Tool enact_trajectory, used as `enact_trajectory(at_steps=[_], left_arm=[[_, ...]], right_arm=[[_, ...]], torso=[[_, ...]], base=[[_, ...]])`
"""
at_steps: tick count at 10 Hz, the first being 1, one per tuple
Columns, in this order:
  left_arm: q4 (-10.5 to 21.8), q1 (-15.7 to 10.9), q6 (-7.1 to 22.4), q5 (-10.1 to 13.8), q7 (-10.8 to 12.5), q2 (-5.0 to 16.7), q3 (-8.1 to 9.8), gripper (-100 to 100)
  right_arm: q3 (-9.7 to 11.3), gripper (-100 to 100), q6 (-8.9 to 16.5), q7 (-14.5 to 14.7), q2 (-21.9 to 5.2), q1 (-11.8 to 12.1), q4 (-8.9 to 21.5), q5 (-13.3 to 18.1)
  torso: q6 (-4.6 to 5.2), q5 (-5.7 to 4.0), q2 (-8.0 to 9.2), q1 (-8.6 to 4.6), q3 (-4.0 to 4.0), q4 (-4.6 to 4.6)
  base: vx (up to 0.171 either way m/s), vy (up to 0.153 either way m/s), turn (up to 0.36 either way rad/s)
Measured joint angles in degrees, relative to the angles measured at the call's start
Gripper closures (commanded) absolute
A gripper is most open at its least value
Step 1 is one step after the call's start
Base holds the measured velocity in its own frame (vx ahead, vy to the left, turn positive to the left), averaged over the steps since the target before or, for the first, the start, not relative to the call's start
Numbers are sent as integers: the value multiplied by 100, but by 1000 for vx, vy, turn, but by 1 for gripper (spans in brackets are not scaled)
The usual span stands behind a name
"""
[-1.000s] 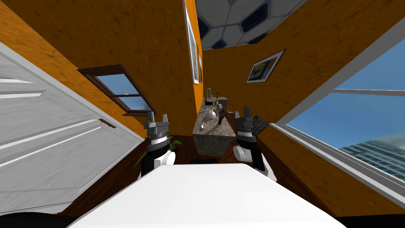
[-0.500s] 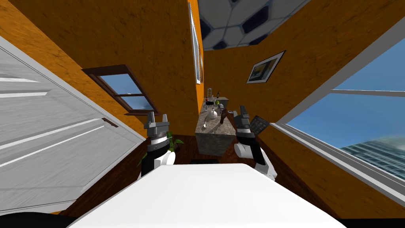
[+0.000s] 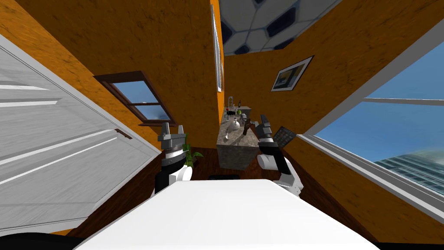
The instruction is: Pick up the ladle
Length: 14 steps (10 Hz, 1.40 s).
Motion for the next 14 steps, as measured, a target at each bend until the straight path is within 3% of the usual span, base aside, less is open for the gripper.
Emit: enact_trajectory(at_steps=[14], left_arm=[[0, 0, 0, 0, 0, 0, 0, 0]], right_arm=[[-686, -100, 2176, -570, -185, -1076, 233, 116]], torso=[[0, 2, -11, 7, -6, -2]], base=[[-13, 72, 2]])
